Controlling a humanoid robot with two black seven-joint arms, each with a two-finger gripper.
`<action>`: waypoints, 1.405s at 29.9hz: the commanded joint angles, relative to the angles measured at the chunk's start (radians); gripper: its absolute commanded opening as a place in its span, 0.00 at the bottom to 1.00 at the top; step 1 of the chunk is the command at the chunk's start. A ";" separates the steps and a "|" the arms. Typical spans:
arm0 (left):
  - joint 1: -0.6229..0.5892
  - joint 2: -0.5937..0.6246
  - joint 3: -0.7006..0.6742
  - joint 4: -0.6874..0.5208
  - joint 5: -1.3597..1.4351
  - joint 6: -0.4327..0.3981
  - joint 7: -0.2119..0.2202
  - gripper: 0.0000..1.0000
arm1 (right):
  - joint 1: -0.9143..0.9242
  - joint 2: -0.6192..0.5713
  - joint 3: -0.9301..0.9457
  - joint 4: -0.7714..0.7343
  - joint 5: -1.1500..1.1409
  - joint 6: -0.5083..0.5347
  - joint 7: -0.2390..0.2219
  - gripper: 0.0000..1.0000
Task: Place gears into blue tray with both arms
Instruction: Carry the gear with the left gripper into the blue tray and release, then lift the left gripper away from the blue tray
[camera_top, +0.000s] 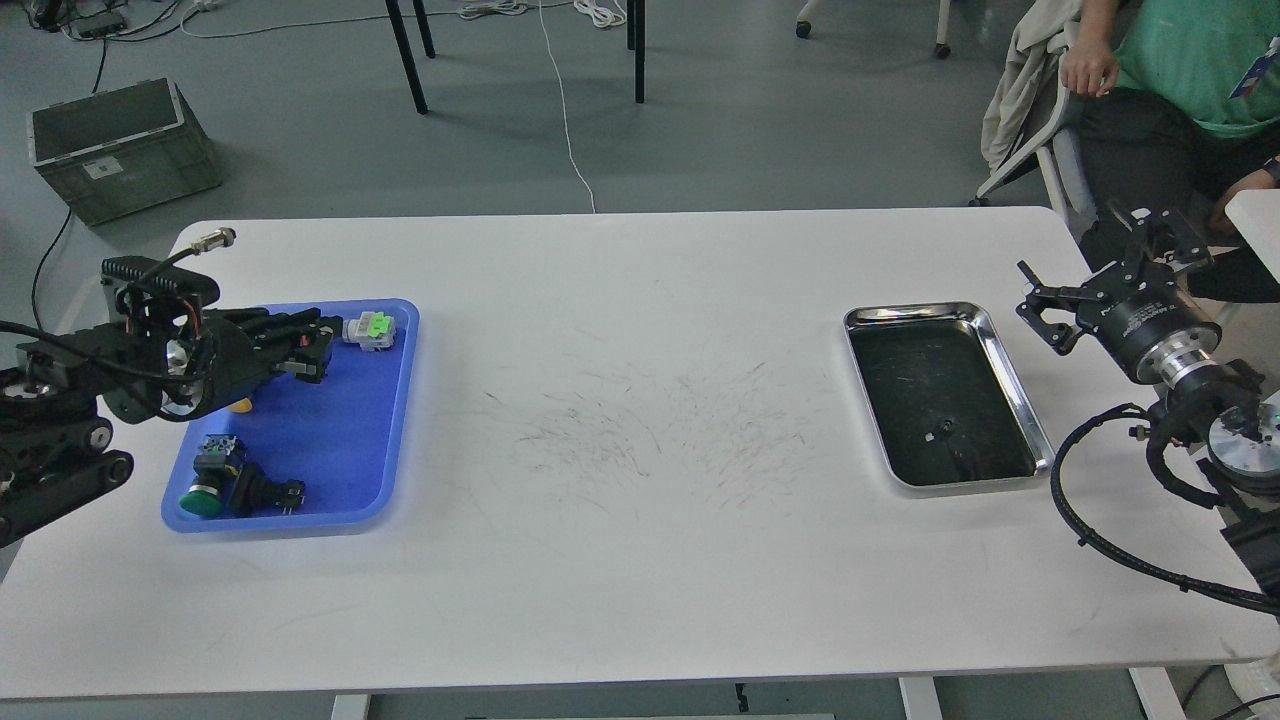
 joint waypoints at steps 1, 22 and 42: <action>0.035 -0.062 0.000 0.106 -0.018 0.025 -0.007 0.05 | 0.004 0.000 -0.002 -0.004 0.000 -0.001 0.000 0.99; 0.101 -0.202 0.004 0.278 -0.021 0.034 -0.036 0.11 | 0.006 -0.009 -0.002 -0.016 -0.002 0.001 0.000 0.99; -0.048 -0.140 -0.054 0.204 -0.143 0.033 -0.036 0.98 | 0.009 -0.004 0.003 -0.013 -0.002 -0.001 0.002 0.99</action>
